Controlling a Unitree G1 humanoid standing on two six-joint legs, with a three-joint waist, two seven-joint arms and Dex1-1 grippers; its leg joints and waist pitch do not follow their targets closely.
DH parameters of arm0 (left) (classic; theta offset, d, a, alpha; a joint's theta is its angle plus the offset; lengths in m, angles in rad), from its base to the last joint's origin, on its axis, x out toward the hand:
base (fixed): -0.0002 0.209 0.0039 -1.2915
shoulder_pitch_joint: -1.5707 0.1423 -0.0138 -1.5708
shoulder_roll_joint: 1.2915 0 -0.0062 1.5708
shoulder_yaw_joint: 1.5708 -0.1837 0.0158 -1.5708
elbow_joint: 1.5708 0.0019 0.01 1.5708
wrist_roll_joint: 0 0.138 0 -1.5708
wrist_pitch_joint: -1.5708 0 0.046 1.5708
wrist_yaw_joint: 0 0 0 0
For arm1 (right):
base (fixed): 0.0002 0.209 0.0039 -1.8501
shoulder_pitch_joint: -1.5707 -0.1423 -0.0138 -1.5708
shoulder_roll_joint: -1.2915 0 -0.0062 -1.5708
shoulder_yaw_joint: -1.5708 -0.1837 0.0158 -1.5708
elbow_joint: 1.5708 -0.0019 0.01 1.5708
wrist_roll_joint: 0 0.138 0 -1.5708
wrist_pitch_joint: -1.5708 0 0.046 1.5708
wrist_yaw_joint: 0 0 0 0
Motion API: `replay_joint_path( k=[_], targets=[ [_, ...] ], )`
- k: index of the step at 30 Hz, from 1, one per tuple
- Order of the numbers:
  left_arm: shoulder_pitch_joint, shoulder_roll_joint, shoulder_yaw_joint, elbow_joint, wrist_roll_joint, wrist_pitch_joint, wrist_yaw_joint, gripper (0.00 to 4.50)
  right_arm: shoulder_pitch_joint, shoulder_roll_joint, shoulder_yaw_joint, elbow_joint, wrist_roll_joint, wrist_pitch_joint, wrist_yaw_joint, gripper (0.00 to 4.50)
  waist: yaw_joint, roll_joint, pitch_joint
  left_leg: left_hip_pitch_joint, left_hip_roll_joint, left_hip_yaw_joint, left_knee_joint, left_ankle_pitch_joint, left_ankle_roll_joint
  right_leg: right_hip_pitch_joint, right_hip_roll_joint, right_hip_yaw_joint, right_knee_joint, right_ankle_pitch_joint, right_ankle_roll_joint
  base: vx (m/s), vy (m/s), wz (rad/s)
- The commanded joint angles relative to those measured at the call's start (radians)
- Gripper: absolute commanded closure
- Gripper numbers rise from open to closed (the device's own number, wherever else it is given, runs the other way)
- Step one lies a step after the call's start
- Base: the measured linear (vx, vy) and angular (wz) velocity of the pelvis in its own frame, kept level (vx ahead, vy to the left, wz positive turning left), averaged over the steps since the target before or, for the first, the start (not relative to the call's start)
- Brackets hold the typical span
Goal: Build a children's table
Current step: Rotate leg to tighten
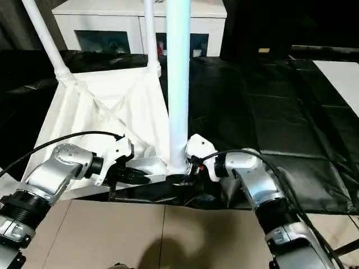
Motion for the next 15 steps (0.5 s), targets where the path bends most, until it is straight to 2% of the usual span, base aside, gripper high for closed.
replay_joint_path(
  k=[1,4,7,8,9,10,12,15],
  targets=[
    [-0.026,-0.009,0.016,-0.048,-0.040,-0.002,-0.035,4.50,-0.010,-0.004,0.009,0.009,-0.001,0.008,0.032,1.51,-0.007,-0.006,-0.076,0.017,0.006,0.010,-0.068,-0.195,0.067,0.055,-0.023,0.016,-0.049,-0.151,-0.251,0.000,0.000,0.00],
    [-0.026,-0.007,0.015,-0.048,-0.041,0.000,-0.039,4.50,-0.006,-0.003,0.001,0.006,0.017,0.023,0.046,1.72,-0.007,-0.003,-0.077,0.017,0.007,0.010,-0.068,-0.193,0.068,0.056,-0.023,0.015,-0.049,-0.147,-0.253,0.000,0.000,0.00],
    [-0.028,-0.006,0.014,-0.045,-0.041,0.001,-0.039,4.50,-0.007,-0.004,0.001,0.014,0.016,0.021,0.045,1.78,-0.007,-0.004,-0.077,0.017,0.006,0.010,-0.067,-0.191,0.068,0.056,-0.023,0.015,-0.048,-0.139,-0.256,0.000,0.000,0.00],
    [-0.028,-0.006,0.013,-0.045,-0.039,0.002,-0.038,4.50,-0.007,-0.001,0.001,0.021,0.015,0.021,0.043,1.78,-0.007,-0.007,-0.077,0.016,0.006,0.010,-0.067,-0.190,0.068,0.057,-0.023,0.015,-0.048,-0.140,-0.257,0.000,0.000,0.00],
    [-0.028,-0.006,0.013,-0.045,-0.039,0.002,-0.038,4.50,-0.007,-0.001,0.001,0.021,0.015,0.021,0.043,1.78,-0.006,-0.005,-0.077,0.017,0.007,0.009,-0.068,-0.192,0.068,0.056,-0.023,0.015,-0.047,-0.144,-0.257,0.000,0.000,0.00],
    [-0.027,-0.008,0.014,-0.044,-0.037,0.005,-0.031,4.50,-0.008,0.009,-0.002,0.029,0.016,0.023,0.029,1.78,-0.005,-0.008,-0.077,0.017,0.006,0.010,-0.067,-0.192,0.069,0.056,-0.023,0.015,-0.048,-0.149,-0.256,0.000,0.000,0.00],
    [-0.027,-0.013,0.016,-0.043,-0.035,0.014,-0.018,4.50,-0.011,0.021,-0.008,0.037,0.015,0.027,0.006,1.79,-0.006,-0.006,-0.076,0.016,0.006,0.009,-0.067,-0.193,0.067,0.056,-0.024,0.015,-0.048,-0.156,-0.255,0.000,0.000,0.00],
    [-0.041,-0.045,0.028,-0.011,-0.014,0.032,0.058,4.50,-0.028,0.068,-0.041,0.075,0.007,0.050,-0.114,1.80,-0.010,-0.007,-0.075,0.015,0.005,0.008,-0.069,-0.200,0.055,0.055,-0.025,0.016,-0.051,-0.176,-0.251,0.000,0.000,0.00]
  ],
)
